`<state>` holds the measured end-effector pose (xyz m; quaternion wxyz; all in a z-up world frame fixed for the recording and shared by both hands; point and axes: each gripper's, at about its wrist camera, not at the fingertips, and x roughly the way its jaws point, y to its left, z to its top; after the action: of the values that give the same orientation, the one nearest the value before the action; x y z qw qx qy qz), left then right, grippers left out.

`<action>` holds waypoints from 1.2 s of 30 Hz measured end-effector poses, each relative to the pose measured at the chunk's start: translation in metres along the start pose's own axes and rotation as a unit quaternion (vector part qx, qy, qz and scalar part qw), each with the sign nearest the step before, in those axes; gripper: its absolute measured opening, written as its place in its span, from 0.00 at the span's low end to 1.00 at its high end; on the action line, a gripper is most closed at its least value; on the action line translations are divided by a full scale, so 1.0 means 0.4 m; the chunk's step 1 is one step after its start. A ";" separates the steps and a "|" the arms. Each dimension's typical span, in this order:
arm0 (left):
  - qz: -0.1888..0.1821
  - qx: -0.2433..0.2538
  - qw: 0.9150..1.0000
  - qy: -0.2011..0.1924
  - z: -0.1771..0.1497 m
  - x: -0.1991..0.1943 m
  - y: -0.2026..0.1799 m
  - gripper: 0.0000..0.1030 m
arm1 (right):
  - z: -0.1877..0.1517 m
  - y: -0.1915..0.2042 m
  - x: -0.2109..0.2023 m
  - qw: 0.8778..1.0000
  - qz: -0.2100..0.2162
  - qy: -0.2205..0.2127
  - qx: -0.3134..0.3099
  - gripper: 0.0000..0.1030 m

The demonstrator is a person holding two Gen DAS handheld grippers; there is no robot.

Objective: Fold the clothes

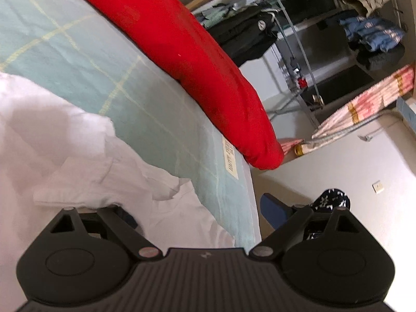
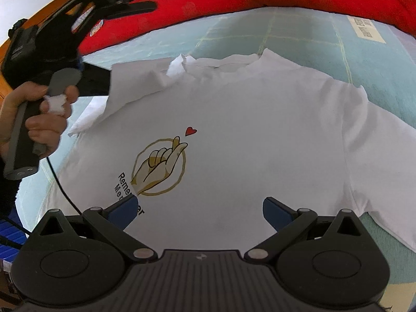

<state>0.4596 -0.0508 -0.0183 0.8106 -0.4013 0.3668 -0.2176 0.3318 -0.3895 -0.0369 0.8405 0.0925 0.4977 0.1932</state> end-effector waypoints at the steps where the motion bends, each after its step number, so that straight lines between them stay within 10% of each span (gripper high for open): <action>1: 0.000 0.006 1.000 0.006 -0.005 0.010 -0.005 0.89 | -0.001 -0.001 0.001 1.000 -0.001 0.001 0.000 1.00; 16: 0.032 0.135 0.987 0.086 -0.083 0.113 -0.076 0.89 | -0.008 -0.008 0.010 1.000 -0.010 0.005 0.008 1.00; 31: 0.087 0.344 0.926 0.133 -0.167 0.111 -0.178 0.89 | -0.014 -0.019 0.004 1.000 -0.023 0.004 0.005 1.00; 36: 0.065 0.360 0.921 0.136 -0.168 0.128 -0.213 0.89 | -0.028 -0.029 0.002 1.000 -0.024 0.004 0.015 1.00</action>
<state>0.4356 -0.1668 0.0019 0.8551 -0.0242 0.3959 -0.3340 0.3252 -0.3999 -0.0470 0.8415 0.0922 0.5056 0.1664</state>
